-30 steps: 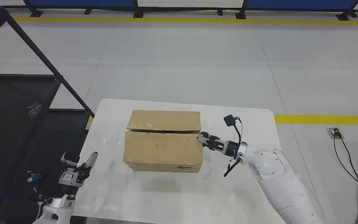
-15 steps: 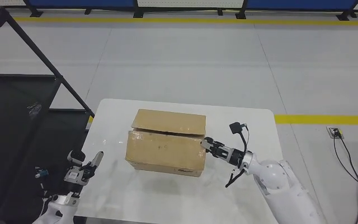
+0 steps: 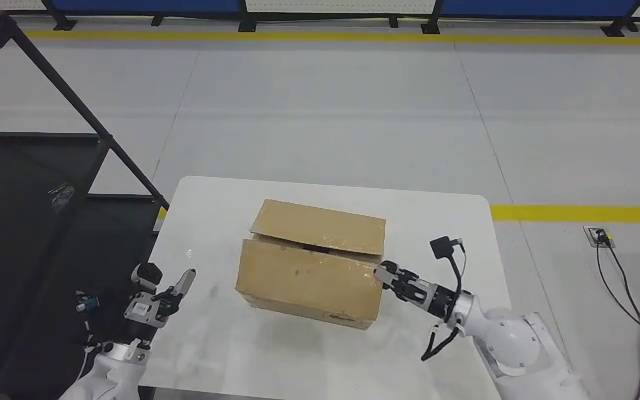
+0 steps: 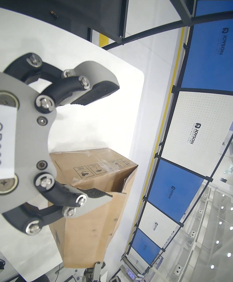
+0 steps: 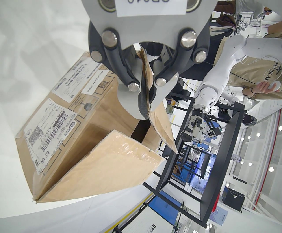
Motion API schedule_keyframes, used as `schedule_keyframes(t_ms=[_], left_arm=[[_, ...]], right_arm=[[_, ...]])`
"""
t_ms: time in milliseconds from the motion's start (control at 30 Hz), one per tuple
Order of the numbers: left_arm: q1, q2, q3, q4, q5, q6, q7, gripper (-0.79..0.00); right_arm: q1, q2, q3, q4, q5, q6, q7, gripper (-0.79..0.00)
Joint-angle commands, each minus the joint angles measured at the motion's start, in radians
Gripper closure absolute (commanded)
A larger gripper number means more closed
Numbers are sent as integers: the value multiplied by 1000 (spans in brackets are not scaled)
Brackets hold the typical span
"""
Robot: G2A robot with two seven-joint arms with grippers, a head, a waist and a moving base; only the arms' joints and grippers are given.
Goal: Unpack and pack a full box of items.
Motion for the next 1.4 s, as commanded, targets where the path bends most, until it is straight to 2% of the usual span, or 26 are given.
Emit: schedule_keyframes(t_ms=[0,567,800,833,867,900,1033,1167,1367], left_arm=[[0,0,2,-2,4,1,0,-785],[-17,-1,42,24,104,36,-17,-785],[-22,1,51,38,154,36,-51,-785],[-22,1,51,38,154,36,-51,-785],[-22,1,51,38,154,36,-51,-785],[-22,1,51,38,154,36,-51,-785],[-22,1,51,38,154,36,-51,-785],[-22,1,51,38,154,36,-51,-785],[-22,0,97,52,228,19,-16,-785]], right_arm=[[-13,3,9,-10,15,-17,11,0],[-93,35,101,-58,86,-88,113,0],[-90,47,124,-49,130,-95,160,-15],[-88,47,123,-46,135,-93,162,-191],[-86,48,123,-44,135,-89,162,-625],[-85,49,122,-43,137,-86,160,-785],[-89,52,129,-46,140,-86,134,-785],[-119,54,158,-68,156,-117,59,-785],[-170,51,175,-94,193,-180,-61,-785]])
